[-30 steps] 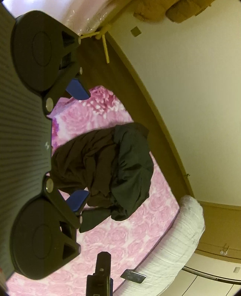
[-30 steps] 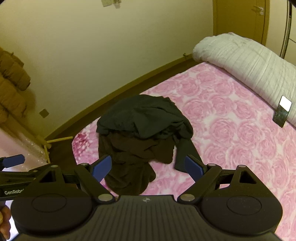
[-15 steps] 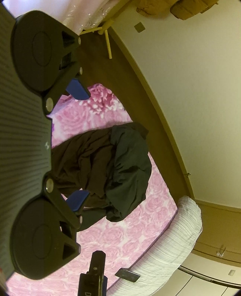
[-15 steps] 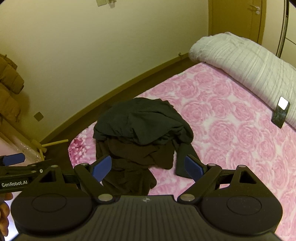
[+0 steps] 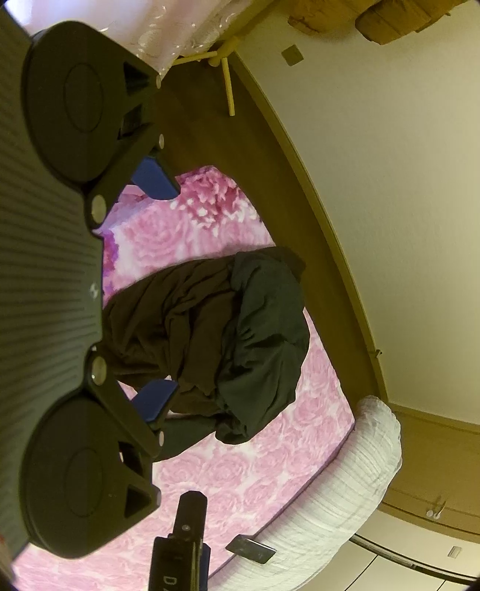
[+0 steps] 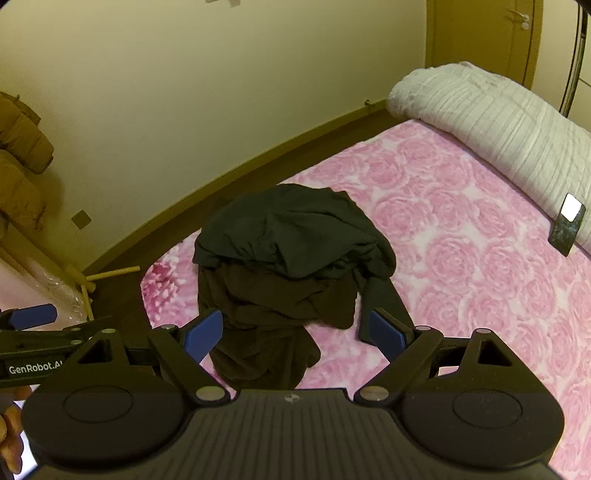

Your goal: Fold clothes

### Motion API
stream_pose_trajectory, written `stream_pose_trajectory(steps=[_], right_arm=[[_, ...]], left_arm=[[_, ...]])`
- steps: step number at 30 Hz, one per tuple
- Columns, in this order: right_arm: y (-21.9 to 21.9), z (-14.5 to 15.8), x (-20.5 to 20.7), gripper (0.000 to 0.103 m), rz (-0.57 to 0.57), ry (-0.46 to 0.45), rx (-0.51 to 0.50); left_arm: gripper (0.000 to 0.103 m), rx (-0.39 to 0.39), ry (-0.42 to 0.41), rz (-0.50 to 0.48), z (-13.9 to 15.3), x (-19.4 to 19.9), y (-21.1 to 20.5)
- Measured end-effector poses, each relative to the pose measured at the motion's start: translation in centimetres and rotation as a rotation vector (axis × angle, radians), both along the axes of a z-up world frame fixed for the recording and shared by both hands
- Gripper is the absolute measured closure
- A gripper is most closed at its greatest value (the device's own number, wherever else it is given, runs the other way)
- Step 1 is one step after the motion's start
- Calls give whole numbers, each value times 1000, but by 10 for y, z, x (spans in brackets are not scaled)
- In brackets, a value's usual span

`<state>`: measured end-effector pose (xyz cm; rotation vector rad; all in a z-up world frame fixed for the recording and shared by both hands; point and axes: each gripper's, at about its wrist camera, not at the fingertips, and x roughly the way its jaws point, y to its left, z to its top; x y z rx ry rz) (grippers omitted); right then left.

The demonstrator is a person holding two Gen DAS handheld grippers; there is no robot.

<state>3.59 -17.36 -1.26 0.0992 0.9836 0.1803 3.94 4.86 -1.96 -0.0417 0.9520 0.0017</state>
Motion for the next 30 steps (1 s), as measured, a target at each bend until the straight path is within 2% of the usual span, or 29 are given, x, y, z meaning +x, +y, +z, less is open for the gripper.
stream_pose_trajectory(steps=[30], right_arm=[[-12,-1,1,15,-6,3,24]], left_arm=[[1,19,6,-16,1,1,-11]])
